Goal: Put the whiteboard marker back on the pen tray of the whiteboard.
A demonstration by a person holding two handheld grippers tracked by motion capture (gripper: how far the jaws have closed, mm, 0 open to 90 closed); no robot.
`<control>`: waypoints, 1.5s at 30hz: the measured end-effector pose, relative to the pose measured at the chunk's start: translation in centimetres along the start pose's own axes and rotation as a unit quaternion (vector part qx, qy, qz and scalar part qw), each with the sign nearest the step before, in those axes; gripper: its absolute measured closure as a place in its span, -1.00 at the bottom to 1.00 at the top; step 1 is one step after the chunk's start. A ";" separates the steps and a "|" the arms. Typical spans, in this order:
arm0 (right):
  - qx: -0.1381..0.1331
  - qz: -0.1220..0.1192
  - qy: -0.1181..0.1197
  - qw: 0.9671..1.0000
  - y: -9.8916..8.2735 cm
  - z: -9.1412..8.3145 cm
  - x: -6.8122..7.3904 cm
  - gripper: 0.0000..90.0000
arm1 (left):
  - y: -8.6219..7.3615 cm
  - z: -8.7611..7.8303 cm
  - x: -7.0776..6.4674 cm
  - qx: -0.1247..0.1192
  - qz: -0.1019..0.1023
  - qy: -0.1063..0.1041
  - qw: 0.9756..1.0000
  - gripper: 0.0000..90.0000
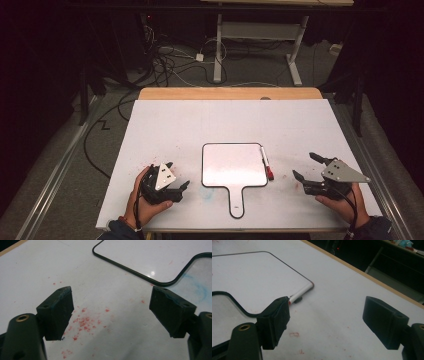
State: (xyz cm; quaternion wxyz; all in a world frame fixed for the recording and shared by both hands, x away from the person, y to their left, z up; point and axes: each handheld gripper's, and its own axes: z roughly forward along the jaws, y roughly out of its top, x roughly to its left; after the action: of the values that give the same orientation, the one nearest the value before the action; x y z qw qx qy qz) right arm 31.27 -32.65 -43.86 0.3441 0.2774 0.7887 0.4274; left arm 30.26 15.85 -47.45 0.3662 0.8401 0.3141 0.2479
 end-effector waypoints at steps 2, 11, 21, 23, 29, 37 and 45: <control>0.009 0.002 -0.004 1.000 -0.5 -0.1 0.1 -0.54 | 0.0 0.0 0.0 0.001 0.001 0.001 1.000 -0.58; 0.004 0.014 0.002 1.000 -1.0 -0.3 0.2 -0.55 | 0.0 -0.1 -0.1 -0.003 0.009 0.006 1.000 -0.58; 0.002 0.005 -0.006 1.000 -0.7 -0.3 0.7 -0.55 | -0.1 -0.8 -0.4 -0.007 0.013 0.014 1.000 -0.58; -0.001 0.007 -0.006 1.000 -0.6 -0.3 0.6 -0.55 | -0.2 -0.9 -0.4 -0.008 0.012 0.014 1.000 -0.58; 0.001 0.004 -0.006 1.000 -0.6 0.0 0.6 -0.55 | -0.4 -0.9 -0.4 -0.006 0.011 0.014 1.000 -0.58; -0.010 0.003 -0.019 1.000 -0.4 -0.4 0.5 -0.54 | -0.4 -0.9 -0.5 -0.002 0.015 0.015 1.000 -0.58; -0.005 0.001 -0.019 1.000 -0.5 -0.3 0.6 -0.54 | -0.3 -0.9 -0.4 -0.003 0.016 0.014 1.000 -0.58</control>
State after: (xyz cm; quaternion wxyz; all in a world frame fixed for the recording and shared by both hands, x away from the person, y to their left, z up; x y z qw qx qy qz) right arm 30.61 -32.52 -44.35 0.3602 0.2843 0.7796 0.4262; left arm 29.30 16.14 -47.25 0.3603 0.8403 0.3054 0.2663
